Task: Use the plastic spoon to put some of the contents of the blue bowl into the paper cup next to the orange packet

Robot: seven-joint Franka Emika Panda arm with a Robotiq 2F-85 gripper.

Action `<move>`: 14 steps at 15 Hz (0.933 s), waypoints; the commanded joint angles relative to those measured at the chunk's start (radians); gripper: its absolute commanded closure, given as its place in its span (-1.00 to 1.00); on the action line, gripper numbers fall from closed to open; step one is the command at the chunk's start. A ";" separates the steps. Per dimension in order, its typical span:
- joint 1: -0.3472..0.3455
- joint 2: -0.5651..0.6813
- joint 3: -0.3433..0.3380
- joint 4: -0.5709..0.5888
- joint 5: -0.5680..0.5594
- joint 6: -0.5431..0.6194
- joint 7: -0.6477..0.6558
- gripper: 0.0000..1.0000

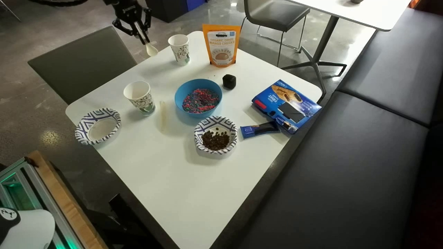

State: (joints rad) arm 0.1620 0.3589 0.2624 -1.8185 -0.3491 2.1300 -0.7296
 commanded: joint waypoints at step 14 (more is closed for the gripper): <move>-0.073 -0.199 -0.093 -0.331 0.080 0.181 0.085 0.93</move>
State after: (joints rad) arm 0.0890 0.1610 0.1859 -2.1565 -0.2795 2.3065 -0.6295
